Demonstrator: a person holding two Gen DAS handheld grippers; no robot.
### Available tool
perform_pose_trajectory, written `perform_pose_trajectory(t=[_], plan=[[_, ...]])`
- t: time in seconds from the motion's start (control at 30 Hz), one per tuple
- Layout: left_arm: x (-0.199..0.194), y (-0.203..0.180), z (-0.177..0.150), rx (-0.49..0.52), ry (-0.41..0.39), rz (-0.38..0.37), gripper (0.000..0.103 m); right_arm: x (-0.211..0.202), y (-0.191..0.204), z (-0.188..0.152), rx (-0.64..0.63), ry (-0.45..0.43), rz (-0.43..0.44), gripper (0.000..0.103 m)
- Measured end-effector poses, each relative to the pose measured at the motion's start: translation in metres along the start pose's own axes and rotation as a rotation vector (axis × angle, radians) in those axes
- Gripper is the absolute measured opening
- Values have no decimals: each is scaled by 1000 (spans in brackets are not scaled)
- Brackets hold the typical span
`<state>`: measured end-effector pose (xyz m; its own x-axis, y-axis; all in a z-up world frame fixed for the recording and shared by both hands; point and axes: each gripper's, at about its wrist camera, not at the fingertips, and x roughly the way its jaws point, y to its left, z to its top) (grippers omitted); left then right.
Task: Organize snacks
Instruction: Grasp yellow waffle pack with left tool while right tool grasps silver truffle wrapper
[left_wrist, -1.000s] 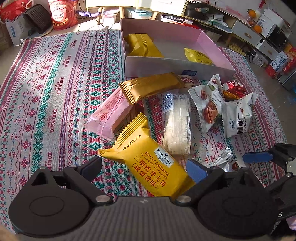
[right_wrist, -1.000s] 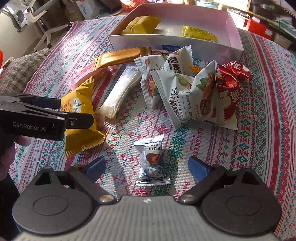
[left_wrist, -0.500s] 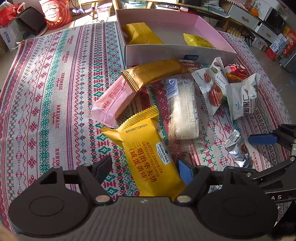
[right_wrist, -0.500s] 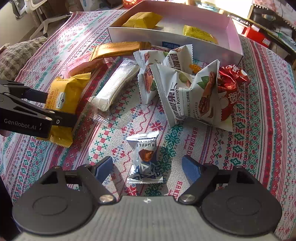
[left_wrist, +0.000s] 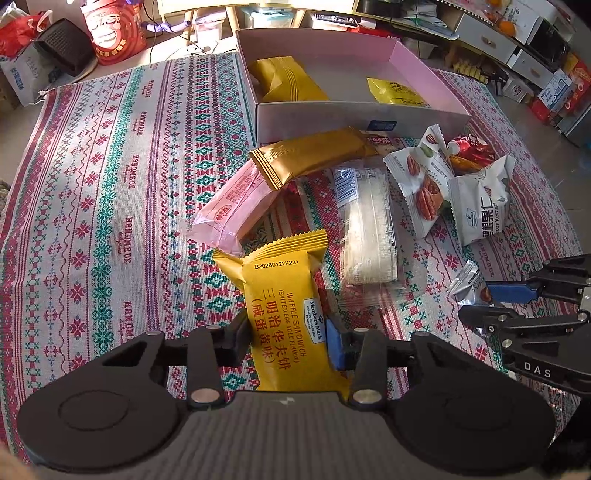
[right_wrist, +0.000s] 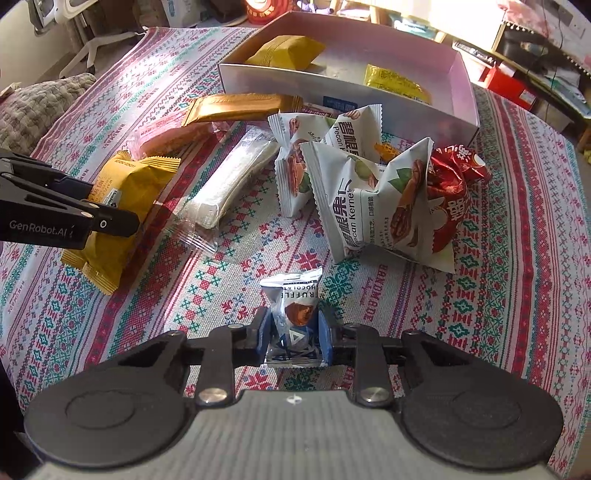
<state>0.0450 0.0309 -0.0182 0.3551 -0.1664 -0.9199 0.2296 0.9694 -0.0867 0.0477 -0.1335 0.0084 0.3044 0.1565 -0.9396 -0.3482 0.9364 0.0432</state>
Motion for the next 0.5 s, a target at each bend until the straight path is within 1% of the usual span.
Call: perform_pose_trajectory(t=[0.1, 0.5], plan=[[-3, 1, 1, 10, -5, 12, 44, -2, 0, -1, 4, 0, 6, 22], [-22, 8, 3, -2, -45, -17, 43, -11, -4, 2, 28, -21, 39, 21]])
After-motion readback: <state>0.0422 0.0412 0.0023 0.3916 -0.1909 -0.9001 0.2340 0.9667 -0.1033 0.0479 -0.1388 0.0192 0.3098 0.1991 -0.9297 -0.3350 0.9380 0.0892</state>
